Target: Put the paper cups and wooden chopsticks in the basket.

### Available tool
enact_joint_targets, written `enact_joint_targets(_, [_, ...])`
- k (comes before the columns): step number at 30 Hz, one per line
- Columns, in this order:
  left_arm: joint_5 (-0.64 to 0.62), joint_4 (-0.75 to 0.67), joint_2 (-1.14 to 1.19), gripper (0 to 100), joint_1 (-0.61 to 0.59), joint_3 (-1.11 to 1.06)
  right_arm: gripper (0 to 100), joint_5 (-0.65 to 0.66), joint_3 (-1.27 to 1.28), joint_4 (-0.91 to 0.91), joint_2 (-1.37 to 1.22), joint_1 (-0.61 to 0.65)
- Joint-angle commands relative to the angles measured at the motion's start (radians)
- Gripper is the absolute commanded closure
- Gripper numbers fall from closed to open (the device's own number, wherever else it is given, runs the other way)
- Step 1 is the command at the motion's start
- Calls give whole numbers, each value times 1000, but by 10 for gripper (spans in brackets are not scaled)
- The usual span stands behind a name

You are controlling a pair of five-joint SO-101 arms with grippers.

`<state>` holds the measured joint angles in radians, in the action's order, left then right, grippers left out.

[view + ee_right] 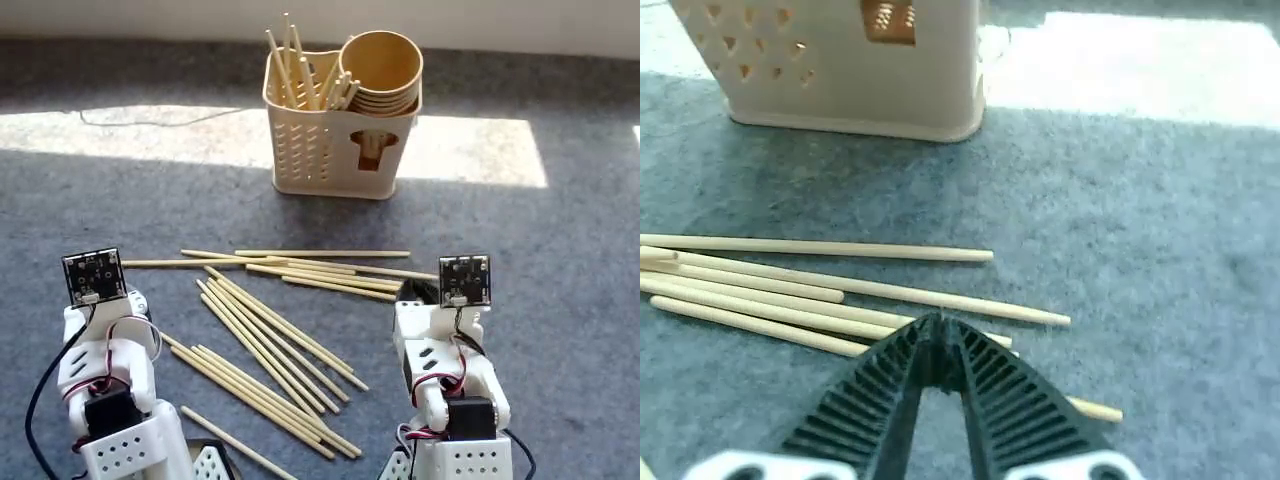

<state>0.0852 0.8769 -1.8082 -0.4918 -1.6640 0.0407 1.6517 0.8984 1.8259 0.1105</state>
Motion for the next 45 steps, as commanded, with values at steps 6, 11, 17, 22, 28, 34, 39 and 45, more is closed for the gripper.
enact_joint_targets(6, [40,107,-8,961,24,254,992,-34,131,13,4,-160])
enact_joint_targets(11, [183,178,-7,961,90,351,992,-34,140,81,10,-214])
enact_joint_targets(17, [290,261,88,961,163,479,992,-34,140,90,7,-216])
enact_joint_targets(22, [385,265,387,961,237,616,992,-34,140,90,4,-217])
enact_joint_targets(28, [525,265,734,920,321,791,992,-34,140,90,2,-217])
enact_joint_targets(34, [600,265,1095,898,426,934,992,-29,140,117,10,-217])
enact_joint_targets(39, [683,265,1357,899,499,1038,992,-28,140,117,10,-217])
enact_joint_targets(45, [713,265,1589,899,533,1182,992,-28,140,117,10,-217])
